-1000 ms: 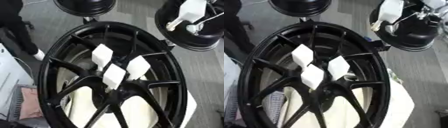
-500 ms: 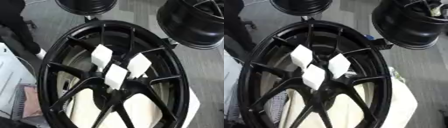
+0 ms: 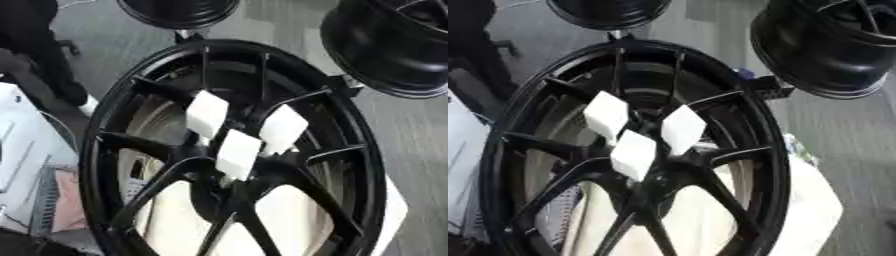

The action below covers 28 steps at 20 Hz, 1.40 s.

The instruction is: Pull the pin out of the wheel hub.

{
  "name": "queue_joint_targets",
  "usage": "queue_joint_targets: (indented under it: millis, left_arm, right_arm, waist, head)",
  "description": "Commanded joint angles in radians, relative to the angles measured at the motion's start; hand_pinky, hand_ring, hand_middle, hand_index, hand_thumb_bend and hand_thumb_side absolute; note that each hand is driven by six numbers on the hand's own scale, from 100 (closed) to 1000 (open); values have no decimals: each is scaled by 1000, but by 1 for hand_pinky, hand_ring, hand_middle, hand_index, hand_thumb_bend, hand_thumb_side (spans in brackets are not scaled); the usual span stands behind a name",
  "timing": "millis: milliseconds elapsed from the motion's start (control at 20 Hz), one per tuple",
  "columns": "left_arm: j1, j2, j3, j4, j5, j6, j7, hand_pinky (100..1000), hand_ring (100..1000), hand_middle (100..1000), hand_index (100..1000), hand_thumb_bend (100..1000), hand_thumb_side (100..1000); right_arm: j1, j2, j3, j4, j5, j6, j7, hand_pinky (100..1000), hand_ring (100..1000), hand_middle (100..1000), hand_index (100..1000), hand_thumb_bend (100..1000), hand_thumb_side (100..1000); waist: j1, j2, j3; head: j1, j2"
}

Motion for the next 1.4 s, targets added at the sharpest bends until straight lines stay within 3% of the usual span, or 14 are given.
queue_joint_targets:
  millis: [50,150,200,250,350,500,800,1100,1150,1400]
  left_arm:
    - [-11,8,3,-17,3,-4,-3,782,624,619,800,100,726]
    - [-12,8,2,-17,5,-4,-5,782,623,619,799,100,727]
    - [-12,8,2,-17,6,-4,-6,782,623,619,799,100,727]
    - [-12,7,1,-17,7,-4,-7,783,623,619,799,100,727]
    - [-12,7,1,-17,7,-4,-9,783,623,619,799,100,727]
    - [-12,7,2,-17,6,-5,-9,783,623,620,799,100,726]
    - [-13,7,0,-17,8,-5,-11,784,623,620,800,100,725]
    - [-13,7,0,-17,9,-5,-12,784,623,620,799,100,726]
    - [-14,7,0,-17,10,-5,-12,784,624,620,799,100,724]
    - [-15,7,0,-17,13,-7,-12,784,623,620,799,100,723]
  right_arm:
    - [0,-56,-75,72,-23,-2,-50,792,678,542,684,187,100]
    - [-8,-53,-78,120,-50,0,-78,796,709,593,723,244,100]
    - [-16,-53,-75,146,-66,-4,-87,798,732,638,756,393,100]
    - [-25,-50,-73,171,-81,-13,-87,799,749,694,786,349,230]
    - [-43,-49,-72,218,-110,-37,-84,799,789,787,847,362,381]
    - [-67,-53,-75,289,-153,-71,-112,800,815,842,874,323,456]
    - [-104,-73,-51,423,-243,-157,-199,799,820,852,876,314,468]
    - [-104,-75,-39,475,-335,-248,-291,794,812,843,869,316,459]
    - [-105,-77,-37,479,-348,-260,-305,775,763,760,827,339,382]
    - [-121,-70,-18,389,-396,-330,-372,769,720,693,784,319,260]
  waist:
    - [6,-14,3]
    - [6,-14,6]
    - [6,-14,7]
    - [6,-13,8]
    - [7,-13,9]
    - [8,-13,10]
    - [8,-14,11]
    - [8,-14,10]
    - [8,-15,10]
    - [11,-17,9]
  head:
    - [-8,-16]
    - [-10,-17]
    - [-11,-17]
    - [-12,-17]
    - [-13,-17]
    - [-14,-15]
    - [-18,-14]
    - [-19,-15]
    - [-20,-14]
    - [-21,-15]
